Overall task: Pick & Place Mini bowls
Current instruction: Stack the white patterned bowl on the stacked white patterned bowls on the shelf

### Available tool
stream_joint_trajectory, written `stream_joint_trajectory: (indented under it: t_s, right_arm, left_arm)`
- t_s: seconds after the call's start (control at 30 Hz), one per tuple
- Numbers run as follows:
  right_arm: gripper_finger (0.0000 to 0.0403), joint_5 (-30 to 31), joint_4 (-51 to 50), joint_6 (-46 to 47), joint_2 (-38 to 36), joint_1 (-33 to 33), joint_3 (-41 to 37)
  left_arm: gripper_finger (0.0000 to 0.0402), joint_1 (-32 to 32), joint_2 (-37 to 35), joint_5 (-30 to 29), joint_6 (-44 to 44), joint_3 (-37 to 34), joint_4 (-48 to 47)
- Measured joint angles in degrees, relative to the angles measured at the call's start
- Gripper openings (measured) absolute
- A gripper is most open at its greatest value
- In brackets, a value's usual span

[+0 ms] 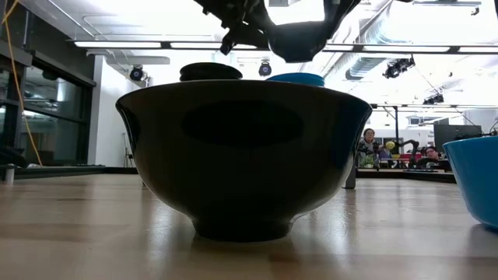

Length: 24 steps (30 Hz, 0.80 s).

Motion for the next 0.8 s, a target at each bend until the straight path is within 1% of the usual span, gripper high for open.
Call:
stream_joint_trajectory:
  t_s: [0.07, 0.17, 0.37, 0.4, 0.63, 0.8]
  right_arm:
    - [0.0000, -0.02, 0.18, -1.30, 0.00, -0.02, 0.00]
    - [0.0000, 0.20, 0.57, -1.58, 0.00, 0.03, 0.00]
    - [0.0001, 0.29, 2.30, -1.25, 0.00, 0.09, 0.04]
    - [0.0001, 0.25, 2.58, -1.14, 0.00, 0.09, 0.06]
    - [0.0001, 0.24, 4.06, -1.18, 0.00, 0.09, 0.07]
    - [0.0001, 0.57, 3.97, -0.95, 0.00, 0.09, 0.07]
  left_arm:
    - [0.0122, 0.00, 0.07, -0.44, -0.36, -0.04, -0.14]
    - [0.0100, 0.00, 0.05, -0.83, -0.71, -0.04, -0.08]
    - [0.0022, 0.11, 0.14, -2.46, -0.66, -0.04, 0.81]
    - [0.0014, 0.11, 0.18, -2.76, -0.43, -0.04, 1.03]
    - [0.0007, 0.09, 0.16, -3.01, 1.00, 0.02, 0.87]
    - [0.0007, 0.09, 0.16, -2.76, 2.15, -0.07, 2.46]
